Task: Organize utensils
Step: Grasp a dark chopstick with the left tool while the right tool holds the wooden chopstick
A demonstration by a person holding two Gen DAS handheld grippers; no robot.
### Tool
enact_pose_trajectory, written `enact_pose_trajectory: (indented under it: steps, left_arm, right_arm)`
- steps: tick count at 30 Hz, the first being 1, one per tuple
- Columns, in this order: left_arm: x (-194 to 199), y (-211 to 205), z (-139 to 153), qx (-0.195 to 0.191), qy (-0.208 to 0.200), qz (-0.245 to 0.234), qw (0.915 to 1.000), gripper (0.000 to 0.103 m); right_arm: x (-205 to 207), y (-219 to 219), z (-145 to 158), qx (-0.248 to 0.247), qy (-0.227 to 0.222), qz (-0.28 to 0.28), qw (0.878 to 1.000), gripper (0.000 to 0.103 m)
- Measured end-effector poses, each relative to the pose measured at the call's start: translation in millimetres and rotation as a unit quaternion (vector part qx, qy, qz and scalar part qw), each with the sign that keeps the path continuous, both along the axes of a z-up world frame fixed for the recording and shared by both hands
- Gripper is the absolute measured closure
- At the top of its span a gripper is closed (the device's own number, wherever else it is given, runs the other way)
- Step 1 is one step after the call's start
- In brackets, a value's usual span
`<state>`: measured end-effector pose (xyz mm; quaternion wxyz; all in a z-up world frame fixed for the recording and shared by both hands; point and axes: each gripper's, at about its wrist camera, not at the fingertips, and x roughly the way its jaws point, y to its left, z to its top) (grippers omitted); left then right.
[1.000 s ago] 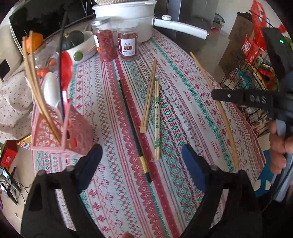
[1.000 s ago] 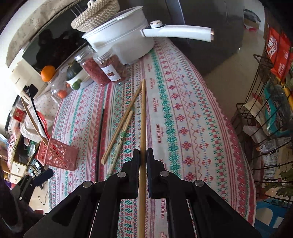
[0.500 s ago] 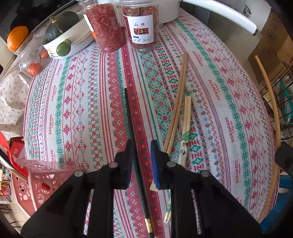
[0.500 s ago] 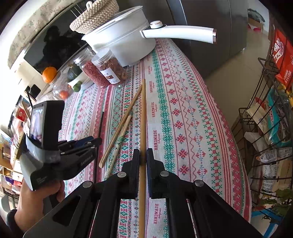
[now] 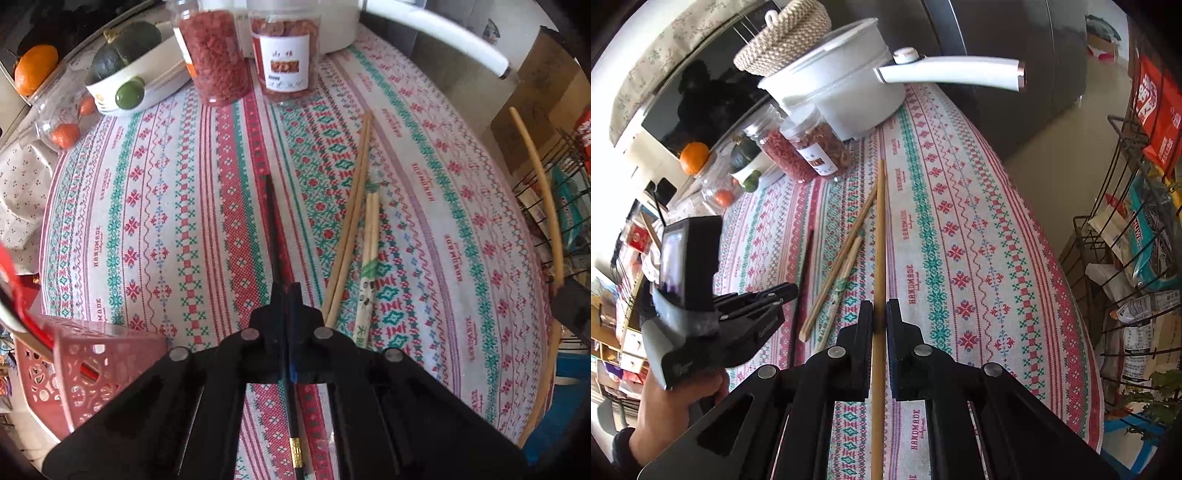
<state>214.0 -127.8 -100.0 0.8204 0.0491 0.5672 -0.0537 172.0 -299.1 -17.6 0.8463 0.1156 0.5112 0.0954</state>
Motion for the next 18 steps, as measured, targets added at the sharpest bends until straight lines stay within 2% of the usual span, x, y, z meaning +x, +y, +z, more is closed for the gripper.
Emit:
enact_pose_trajectory:
  steps: [5,7,10,14,18]
  left_arm:
    - [-42.9,6.8,46.1,-0.030,-0.066,-0.043,0.9964,0.101]
    - [-51.6,13.3,56.0,-0.039,-0.071,-0.050,0.9954,0.101]
    - [-54.9,16.5,53.1,-0.035,-0.051,-0.056,0.9965,0.099]
    - [-39.0,17.2,31.1,-0.034,-0.014,-0.024,0.9990,0.072]
    - [-15.0,12.8,0.9,-0.038,0.020,0.007,0.9991,0.072]
  right_arm:
    - [-10.8,11.8,14.8,0.001,-0.026,0.004,1.000,0.096]
    - [-15.0,15.7,19.7,0.002,-0.033,0.003,0.999,0.096]
    - [-16.5,19.2,23.5,0.005,-0.036,-0.004,0.999,0.096]
    - [-16.4,23.2,20.1,0.016,-0.028,-0.015,0.999,0.096]
    - [-13.8,27.6,16.4,0.015,-0.021,-0.010,1.000,0.096]
